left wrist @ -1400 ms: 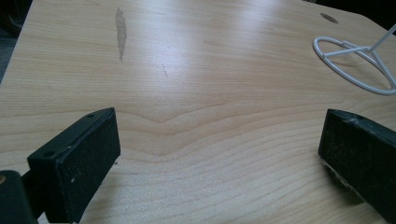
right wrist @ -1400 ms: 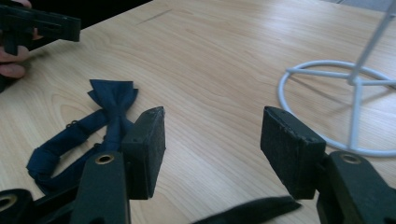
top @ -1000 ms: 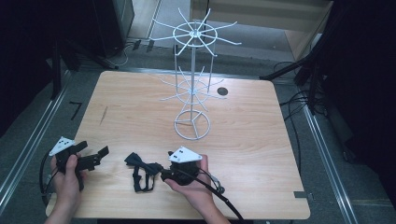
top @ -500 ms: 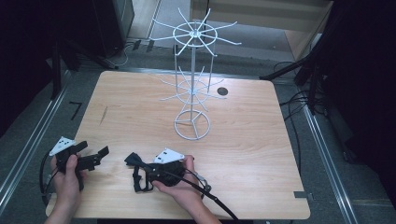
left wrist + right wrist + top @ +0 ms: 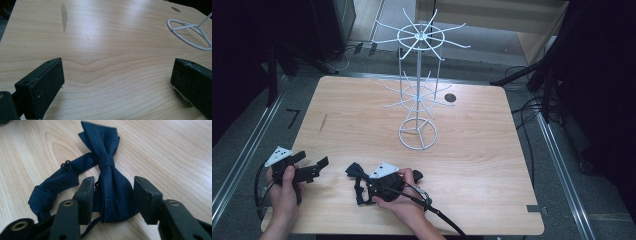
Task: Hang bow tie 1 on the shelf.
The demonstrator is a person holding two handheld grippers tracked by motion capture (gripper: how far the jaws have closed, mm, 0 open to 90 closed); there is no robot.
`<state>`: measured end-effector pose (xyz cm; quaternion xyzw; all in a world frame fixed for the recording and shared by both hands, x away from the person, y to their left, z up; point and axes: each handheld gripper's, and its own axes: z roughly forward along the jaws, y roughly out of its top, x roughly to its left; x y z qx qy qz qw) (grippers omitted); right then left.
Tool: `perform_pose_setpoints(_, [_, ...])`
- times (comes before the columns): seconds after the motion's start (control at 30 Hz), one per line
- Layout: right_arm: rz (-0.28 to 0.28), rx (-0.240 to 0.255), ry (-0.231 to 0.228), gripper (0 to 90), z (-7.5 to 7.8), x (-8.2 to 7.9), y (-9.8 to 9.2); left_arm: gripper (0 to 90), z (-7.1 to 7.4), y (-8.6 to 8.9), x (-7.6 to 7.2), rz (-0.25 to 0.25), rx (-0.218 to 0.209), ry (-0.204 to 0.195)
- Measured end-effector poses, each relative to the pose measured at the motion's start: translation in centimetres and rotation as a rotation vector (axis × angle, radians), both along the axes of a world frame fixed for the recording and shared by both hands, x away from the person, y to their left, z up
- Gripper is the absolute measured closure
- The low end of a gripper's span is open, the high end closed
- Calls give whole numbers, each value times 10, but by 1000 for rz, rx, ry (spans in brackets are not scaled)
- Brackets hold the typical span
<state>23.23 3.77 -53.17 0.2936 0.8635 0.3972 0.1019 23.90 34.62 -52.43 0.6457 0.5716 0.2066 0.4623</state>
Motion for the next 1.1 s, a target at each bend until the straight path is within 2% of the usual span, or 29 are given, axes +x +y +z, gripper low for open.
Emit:
perform_pose_setpoints(0.23, [-3, -32, -21, 718, 1, 2, -2, 0, 0, 0, 0, 0, 2, -1])
perform_pose_setpoints(0.33, [-7, -32, -13, 789, 1, 4, -5, 0, 0, 0, 0, -1, 2, -2])
perform_pose_setpoints(0.43, [-11, -14, 1, 803, 2, 5, -8, 0, 0, 0, 0, -1, 1, 0])
perform_pose_setpoints(0.67, [-16, 40, -48, 809, 9, 2, -15, 0, 0, 0, 0, -1, 2, -2])
perform_pose_setpoints(1.1, [-44, 154, -124, 809, 40, -2, -45, 0, 0, 0, 0, 0, 2, -2])
